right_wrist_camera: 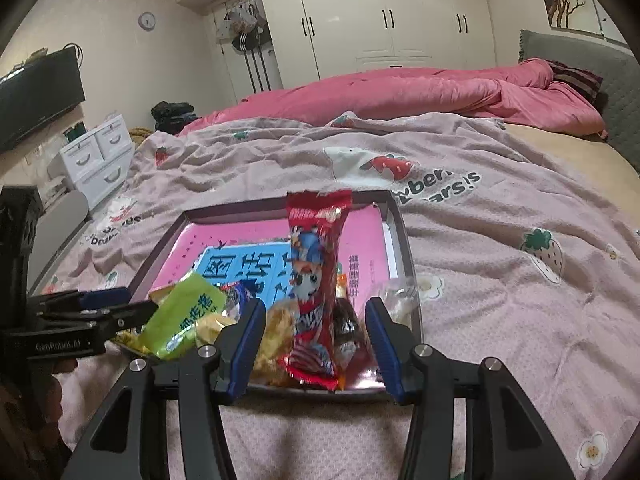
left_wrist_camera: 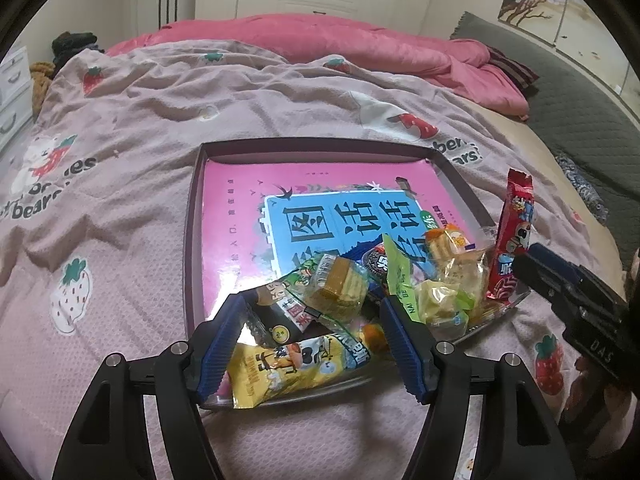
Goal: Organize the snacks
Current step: 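Lower the red candy bar into the tray and open the right tool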
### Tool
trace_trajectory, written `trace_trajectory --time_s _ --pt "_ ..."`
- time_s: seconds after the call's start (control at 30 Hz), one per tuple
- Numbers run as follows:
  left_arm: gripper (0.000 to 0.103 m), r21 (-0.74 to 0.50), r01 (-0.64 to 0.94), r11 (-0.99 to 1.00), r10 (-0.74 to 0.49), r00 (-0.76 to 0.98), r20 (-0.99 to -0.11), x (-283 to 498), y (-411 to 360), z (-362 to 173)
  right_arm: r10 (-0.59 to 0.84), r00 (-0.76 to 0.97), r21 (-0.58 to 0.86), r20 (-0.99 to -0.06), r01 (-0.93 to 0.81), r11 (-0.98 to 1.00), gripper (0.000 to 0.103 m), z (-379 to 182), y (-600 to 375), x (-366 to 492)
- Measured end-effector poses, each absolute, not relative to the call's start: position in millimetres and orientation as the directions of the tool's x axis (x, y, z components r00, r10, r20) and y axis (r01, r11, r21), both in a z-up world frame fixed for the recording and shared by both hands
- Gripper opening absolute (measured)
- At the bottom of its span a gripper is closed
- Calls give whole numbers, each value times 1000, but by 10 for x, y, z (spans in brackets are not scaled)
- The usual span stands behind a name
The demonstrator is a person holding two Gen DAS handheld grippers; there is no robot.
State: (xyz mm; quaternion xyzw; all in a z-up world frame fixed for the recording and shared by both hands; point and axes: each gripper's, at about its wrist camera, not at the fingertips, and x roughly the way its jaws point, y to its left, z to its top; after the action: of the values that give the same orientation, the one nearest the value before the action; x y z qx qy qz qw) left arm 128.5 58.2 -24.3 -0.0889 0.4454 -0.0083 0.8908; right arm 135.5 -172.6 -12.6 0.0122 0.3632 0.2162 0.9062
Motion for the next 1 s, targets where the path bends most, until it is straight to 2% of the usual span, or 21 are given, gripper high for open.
trace_trajectory --time_s 0.57,1.0 --pt "77 -167 -77 983 -88 601 -794 1186 613 -227 371 606 137 -704 -397 908 52 -277 -1633 1279" --pt "77 -151 -80 985 -74 597 -799 1092 595 -195 374 588 162 -717 -381 910 53 -415 -1681 1382"
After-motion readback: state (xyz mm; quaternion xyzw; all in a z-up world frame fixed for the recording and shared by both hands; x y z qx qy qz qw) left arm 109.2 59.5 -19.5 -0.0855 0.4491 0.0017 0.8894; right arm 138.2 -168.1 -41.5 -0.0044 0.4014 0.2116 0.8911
